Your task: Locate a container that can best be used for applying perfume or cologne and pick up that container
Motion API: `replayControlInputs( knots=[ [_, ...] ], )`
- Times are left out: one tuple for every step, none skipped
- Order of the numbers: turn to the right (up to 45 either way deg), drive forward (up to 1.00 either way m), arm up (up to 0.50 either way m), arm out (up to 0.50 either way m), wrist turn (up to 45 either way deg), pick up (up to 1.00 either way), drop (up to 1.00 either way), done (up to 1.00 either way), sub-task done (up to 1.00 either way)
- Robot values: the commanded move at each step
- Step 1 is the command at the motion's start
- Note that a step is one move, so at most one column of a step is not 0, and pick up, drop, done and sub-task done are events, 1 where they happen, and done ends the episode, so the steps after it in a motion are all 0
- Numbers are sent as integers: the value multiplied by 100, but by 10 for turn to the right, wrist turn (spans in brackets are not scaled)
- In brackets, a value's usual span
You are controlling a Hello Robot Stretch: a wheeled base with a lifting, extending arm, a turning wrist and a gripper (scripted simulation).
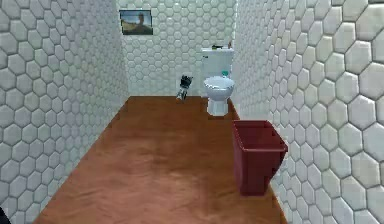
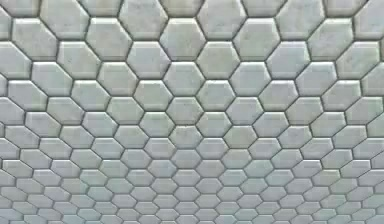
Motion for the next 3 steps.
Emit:
replayControlInputs(
  knots=[
    [-150, 0, 0, 0, 0, 0, 0, 0, 0],
    [0, 100, 0, 0, 0, 0, 0, 0, 0],
    [-90, 0, 0, 0, 0, 0, 0, 0, 0]
  ],
)
